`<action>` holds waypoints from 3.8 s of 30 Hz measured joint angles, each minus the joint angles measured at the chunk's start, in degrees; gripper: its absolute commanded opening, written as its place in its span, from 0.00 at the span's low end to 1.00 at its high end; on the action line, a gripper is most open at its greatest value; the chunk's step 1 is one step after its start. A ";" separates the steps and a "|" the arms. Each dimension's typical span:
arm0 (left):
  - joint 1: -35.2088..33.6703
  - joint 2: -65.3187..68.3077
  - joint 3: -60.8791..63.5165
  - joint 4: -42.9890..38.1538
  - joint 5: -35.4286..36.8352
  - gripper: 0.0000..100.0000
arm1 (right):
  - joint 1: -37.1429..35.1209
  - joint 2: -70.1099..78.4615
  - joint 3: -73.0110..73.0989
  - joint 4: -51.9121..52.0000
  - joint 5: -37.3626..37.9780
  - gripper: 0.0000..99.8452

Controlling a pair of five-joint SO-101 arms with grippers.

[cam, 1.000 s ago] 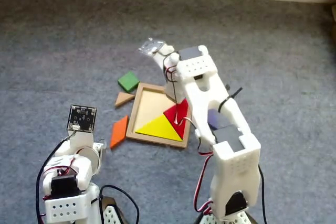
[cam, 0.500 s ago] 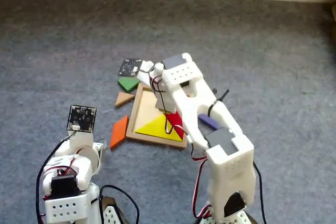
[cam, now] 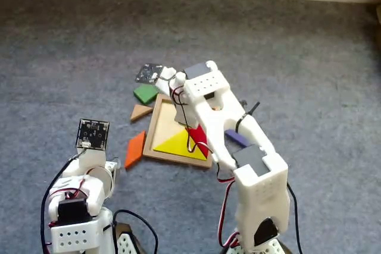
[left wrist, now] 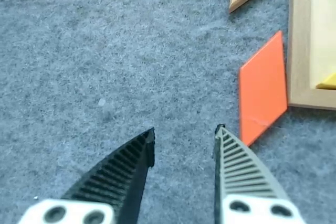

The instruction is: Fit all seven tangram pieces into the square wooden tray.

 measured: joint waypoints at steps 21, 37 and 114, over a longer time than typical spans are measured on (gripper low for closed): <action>0.00 0.00 0.00 0.00 0.00 0.19 | -0.79 0.00 9.05 -18.29 -22.51 0.01; 0.00 0.00 0.00 0.00 0.00 0.19 | 5.10 -1.41 10.11 -14.59 -21.80 0.01; 3.25 72.62 -70.15 3.25 -14.59 0.26 | 26.90 -89.14 90.64 -38.59 -35.25 0.01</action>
